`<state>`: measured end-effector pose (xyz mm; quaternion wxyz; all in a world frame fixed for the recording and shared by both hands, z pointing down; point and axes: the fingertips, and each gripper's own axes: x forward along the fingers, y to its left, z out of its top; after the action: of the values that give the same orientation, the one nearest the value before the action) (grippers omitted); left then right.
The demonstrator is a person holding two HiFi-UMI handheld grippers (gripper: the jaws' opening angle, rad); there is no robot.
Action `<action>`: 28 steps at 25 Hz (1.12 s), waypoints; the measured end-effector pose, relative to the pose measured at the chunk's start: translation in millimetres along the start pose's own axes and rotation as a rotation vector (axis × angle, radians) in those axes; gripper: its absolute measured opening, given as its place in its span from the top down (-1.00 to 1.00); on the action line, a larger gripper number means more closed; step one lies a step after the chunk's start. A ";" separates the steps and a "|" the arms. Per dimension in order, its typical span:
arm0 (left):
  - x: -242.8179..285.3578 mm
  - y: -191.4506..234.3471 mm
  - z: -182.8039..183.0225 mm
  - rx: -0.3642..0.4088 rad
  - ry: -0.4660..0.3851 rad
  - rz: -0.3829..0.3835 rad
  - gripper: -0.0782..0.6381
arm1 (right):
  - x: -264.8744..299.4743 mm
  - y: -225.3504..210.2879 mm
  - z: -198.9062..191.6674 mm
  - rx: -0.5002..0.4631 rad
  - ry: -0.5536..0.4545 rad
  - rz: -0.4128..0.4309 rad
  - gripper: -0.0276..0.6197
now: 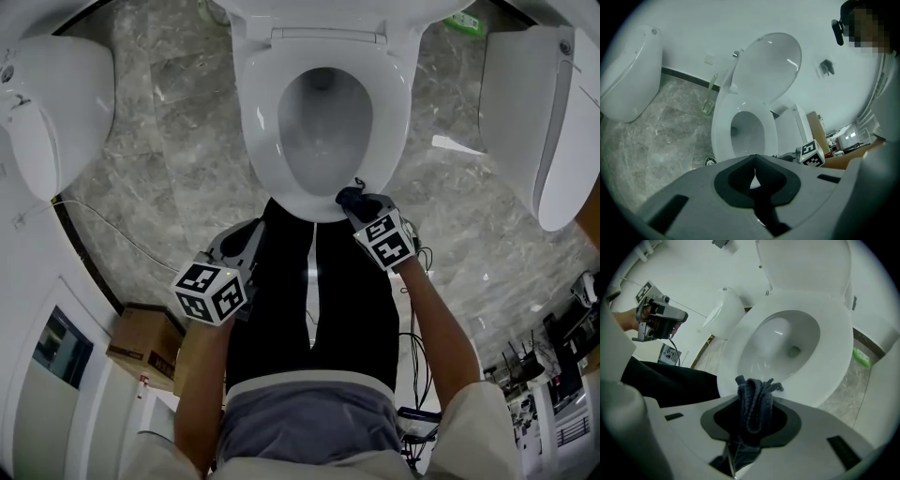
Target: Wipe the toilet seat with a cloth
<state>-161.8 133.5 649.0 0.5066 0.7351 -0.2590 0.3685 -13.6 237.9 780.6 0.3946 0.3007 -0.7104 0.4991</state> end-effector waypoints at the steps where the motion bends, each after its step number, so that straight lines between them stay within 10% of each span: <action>1: 0.1 0.2 0.1 -0.004 -0.002 0.001 0.75 | -1.6 -2.8 1.2 -0.011 0.004 0.000 0.61; 28: 7.0 -7.7 -0.9 -0.077 -0.037 0.003 0.76 | -37.1 -87.7 41.0 -0.245 0.098 -0.067 0.60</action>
<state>-152.1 137.1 650.5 0.5290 0.7214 -0.2834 0.3456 66.6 172.2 782.3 0.4791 0.2490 -0.7355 0.4094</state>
